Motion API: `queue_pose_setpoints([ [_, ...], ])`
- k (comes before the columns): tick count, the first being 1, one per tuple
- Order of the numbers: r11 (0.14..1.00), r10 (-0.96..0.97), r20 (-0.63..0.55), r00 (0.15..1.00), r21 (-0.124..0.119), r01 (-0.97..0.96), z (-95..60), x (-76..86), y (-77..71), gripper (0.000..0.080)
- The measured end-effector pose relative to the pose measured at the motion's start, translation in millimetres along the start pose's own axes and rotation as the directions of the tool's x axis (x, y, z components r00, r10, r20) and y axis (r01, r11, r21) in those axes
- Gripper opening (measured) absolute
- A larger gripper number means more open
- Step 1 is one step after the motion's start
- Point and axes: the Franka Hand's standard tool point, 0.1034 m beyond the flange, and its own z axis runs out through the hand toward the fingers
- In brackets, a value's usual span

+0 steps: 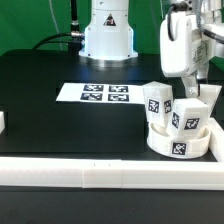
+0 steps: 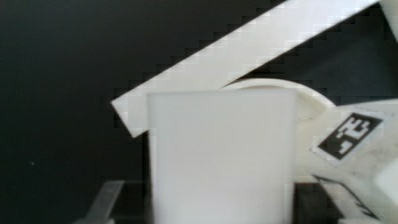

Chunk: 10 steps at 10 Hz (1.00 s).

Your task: Assemble stool

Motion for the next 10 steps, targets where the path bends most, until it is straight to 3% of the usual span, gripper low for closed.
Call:
queue_pose_setpoints([
  [1, 1.000, 0.023, -0.001, 1.000, 0.000, -0.023, 0.6, 0.4, 0.0, 0.0337],
  [2, 0.998, 0.055, -0.001, 0.998, 0.000, -0.055, 0.6, 0.2, 0.4, 0.0451],
  [3, 1.000, -0.004, -0.007, 1.000, -0.018, 0.004, -2.0, -2.8, 3.3, 0.0451],
  [4, 0.996, -0.088, -0.003, 0.996, -0.026, 0.088, -12.4, -11.0, 4.5, 0.0575],
  [5, 0.986, -0.165, 0.019, 0.986, -0.009, 0.166, -25.3, -18.6, 3.7, 0.0634],
  [7, 0.982, -0.187, 0.018, 0.982, -0.010, 0.187, -23.4, -17.0, 4.3, 0.0645],
  [9, 0.939, -0.342, 0.017, 0.939, -0.007, 0.343, -23.3, -16.7, 3.8, 0.0649],
  [10, 0.868, -0.497, 0.010, 0.868, -0.016, 0.497, -23.4, -15.8, 3.8, 0.0649],
])
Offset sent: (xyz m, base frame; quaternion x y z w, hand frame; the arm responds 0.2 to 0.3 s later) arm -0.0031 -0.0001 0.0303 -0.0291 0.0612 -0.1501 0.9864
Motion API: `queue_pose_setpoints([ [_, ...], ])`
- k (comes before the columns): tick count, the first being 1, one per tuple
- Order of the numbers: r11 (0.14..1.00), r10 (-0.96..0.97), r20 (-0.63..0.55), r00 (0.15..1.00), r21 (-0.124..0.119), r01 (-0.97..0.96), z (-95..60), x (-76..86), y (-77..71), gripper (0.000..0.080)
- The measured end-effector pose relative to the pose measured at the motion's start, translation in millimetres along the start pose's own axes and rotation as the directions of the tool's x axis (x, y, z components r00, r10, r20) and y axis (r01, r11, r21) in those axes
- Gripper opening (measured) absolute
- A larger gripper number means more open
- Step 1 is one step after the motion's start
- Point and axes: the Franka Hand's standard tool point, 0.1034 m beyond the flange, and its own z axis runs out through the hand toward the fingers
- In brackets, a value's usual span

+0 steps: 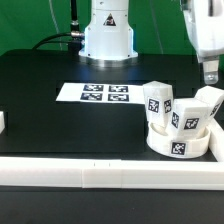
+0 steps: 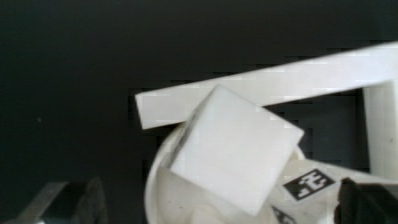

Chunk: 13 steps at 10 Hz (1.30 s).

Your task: Assemble stool

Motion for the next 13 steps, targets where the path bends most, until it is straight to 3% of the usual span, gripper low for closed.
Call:
queue_pose_setpoints([
  [1, 0.958, -0.284, -0.023, 0.958, -0.032, 0.284, -1.4, 1.6, -1.0, 0.0649],
  [3, 0.811, -0.583, 0.003, 0.812, -0.049, 0.583, -2.6, 6.2, -2.7, 0.0649],
  [6, 0.728, -0.684, 0.004, 0.729, -0.046, 0.684, -2.6, 7.2, -3.5, 0.0649],
  [7, 0.618, -0.785, -0.004, 0.619, -0.056, 0.784, -2.6, 7.5, -4.0, 0.0649],
  [10, 0.141, -0.990, 0.009, 0.143, -0.100, 0.985, -1.5, 8.5, -5.6, 0.0649],
  [13, -0.042, -0.999, 0.033, -0.039, -0.103, 0.994, -0.4, 10.8, -7.1, 0.0649],
])
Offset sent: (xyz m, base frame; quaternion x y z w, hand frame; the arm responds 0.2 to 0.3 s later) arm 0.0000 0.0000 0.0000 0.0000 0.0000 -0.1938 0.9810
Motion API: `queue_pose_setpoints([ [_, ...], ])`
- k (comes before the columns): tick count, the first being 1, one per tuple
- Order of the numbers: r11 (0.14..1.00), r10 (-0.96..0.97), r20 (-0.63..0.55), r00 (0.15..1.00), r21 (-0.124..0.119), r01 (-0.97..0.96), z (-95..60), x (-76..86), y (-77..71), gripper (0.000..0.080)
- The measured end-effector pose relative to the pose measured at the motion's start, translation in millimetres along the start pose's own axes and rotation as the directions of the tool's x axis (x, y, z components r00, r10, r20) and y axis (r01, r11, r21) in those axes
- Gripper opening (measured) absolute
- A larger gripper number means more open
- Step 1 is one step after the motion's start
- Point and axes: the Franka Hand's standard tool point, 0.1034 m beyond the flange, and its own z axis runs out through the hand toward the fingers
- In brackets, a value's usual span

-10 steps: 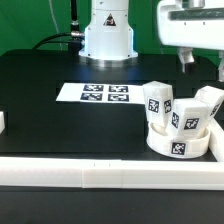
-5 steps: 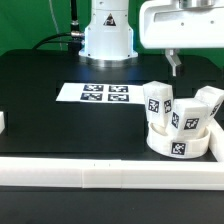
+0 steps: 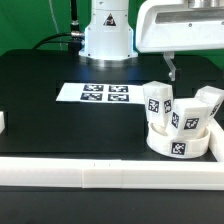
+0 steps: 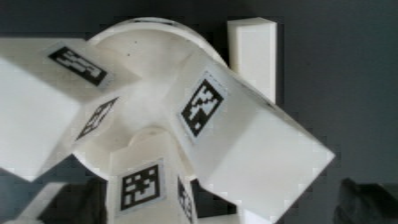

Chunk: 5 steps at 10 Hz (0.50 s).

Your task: Assemble stool

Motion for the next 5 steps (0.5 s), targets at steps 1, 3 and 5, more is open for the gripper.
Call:
queue_pose_setpoints([
  [1, 0.997, -0.074, 0.001, 0.997, -0.005, 0.074, 0.0, 0.3, 1.6, 0.0649],
  [3, 0.951, -0.308, 0.006, 0.951, -0.014, 0.308, 2.0, 2.2, 3.7, 0.0649],
  [5, 0.841, -0.541, 0.037, 0.840, -0.017, 0.541, 7.3, 4.6, -4.3, 0.0648],
])
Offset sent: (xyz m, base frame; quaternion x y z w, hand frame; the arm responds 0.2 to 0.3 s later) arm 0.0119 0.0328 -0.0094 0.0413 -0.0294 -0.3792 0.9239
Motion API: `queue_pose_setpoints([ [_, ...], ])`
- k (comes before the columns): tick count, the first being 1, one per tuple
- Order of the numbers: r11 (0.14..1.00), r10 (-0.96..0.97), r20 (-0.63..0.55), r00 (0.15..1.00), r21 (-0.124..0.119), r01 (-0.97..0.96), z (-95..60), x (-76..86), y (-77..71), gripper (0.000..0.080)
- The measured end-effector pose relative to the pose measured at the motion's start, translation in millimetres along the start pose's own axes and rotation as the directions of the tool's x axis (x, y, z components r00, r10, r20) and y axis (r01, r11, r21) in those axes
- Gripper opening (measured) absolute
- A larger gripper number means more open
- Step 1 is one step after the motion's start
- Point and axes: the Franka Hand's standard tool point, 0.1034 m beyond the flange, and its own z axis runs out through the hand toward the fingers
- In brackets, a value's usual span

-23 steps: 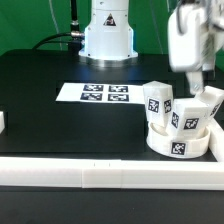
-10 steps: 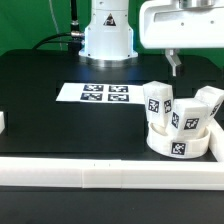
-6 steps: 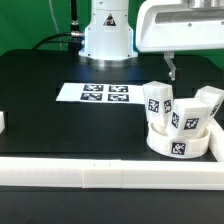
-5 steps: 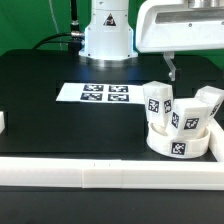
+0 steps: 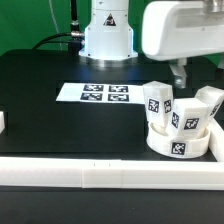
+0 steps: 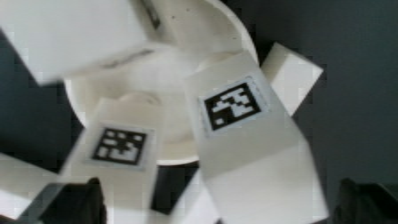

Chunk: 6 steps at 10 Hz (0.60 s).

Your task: Assemble stool

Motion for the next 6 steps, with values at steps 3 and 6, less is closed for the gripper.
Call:
queue_pose_setpoints([
  [3, 0.985, -0.173, 0.011, 0.985, -0.019, 0.173, 0.1, -3.9, 8.5, 0.0649],
  [6, 0.988, -0.153, 0.015, 0.988, -0.013, 0.153, 3.2, -1.9, -5.8, 0.0649],
])
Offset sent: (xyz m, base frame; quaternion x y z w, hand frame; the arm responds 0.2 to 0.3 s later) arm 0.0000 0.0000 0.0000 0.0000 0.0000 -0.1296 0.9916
